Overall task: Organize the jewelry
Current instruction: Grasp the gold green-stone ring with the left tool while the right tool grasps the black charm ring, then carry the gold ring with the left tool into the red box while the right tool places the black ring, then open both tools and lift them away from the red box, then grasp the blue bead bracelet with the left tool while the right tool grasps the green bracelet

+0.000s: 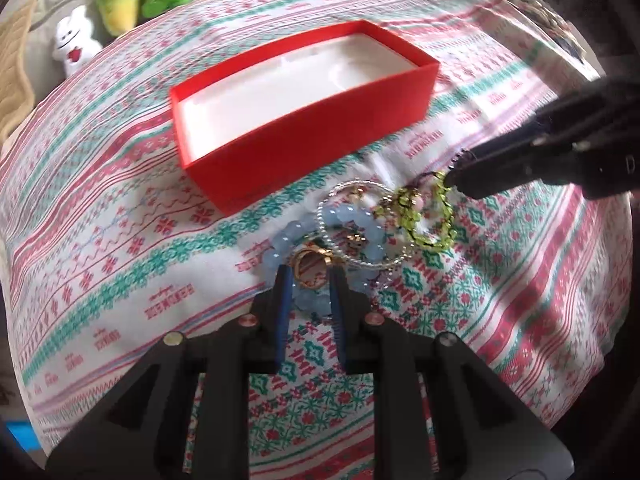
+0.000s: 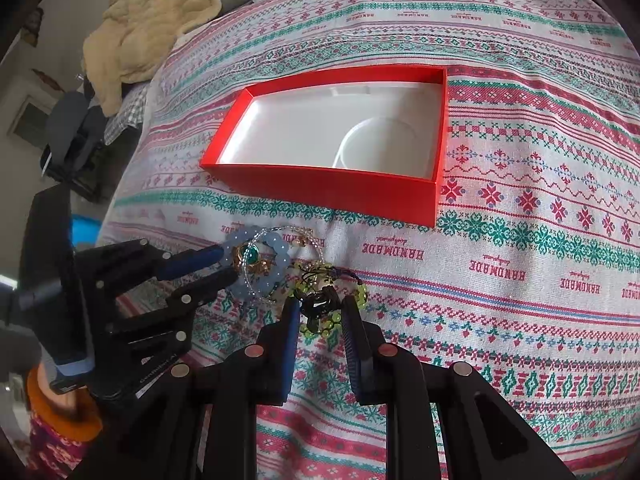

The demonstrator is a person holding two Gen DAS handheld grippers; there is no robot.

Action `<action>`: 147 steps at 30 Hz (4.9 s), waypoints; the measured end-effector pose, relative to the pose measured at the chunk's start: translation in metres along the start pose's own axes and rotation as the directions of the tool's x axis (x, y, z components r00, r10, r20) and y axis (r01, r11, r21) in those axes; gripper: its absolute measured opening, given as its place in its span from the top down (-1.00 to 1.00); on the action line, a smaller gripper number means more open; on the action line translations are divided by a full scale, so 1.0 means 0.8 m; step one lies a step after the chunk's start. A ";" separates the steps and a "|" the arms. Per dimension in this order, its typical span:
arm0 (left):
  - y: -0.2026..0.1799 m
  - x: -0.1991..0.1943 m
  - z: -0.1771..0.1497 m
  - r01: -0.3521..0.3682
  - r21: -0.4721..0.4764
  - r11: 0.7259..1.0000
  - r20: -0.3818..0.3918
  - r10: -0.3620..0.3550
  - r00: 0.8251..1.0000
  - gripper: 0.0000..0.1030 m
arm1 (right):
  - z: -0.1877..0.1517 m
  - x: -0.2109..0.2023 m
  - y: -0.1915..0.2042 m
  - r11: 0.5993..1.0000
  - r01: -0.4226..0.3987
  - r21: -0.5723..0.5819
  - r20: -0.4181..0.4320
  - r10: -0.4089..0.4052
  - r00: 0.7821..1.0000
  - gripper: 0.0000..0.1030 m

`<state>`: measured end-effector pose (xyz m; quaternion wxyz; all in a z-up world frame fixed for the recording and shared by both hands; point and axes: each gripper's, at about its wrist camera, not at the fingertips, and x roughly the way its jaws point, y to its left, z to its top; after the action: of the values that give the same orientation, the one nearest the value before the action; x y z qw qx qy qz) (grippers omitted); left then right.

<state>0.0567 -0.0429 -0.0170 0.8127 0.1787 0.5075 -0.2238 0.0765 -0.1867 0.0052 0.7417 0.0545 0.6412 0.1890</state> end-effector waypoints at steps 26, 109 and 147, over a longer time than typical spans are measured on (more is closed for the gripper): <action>0.002 -0.014 0.000 -0.003 -0.001 1.000 0.037 0.003 0.999 0.52 | 0.004 -0.018 -0.005 1.000 0.001 0.009 0.038 -0.002 0.999 0.58; 0.057 -0.045 -0.022 -0.059 -0.447 0.892 -0.025 0.054 0.998 -0.63 | -0.015 -0.084 -0.042 0.972 0.235 0.005 0.226 -0.231 0.946 -0.43; 0.056 -0.024 -0.061 -0.096 -0.447 0.889 -0.084 0.065 0.994 -0.63 | -0.030 0.049 0.020 0.906 0.317 -0.282 0.097 -0.301 0.949 0.61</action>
<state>0.0375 0.0231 -0.0170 0.8231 0.0138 0.5645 -0.0599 0.0542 -0.1624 -0.0302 0.7781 -0.1539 0.5873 0.1610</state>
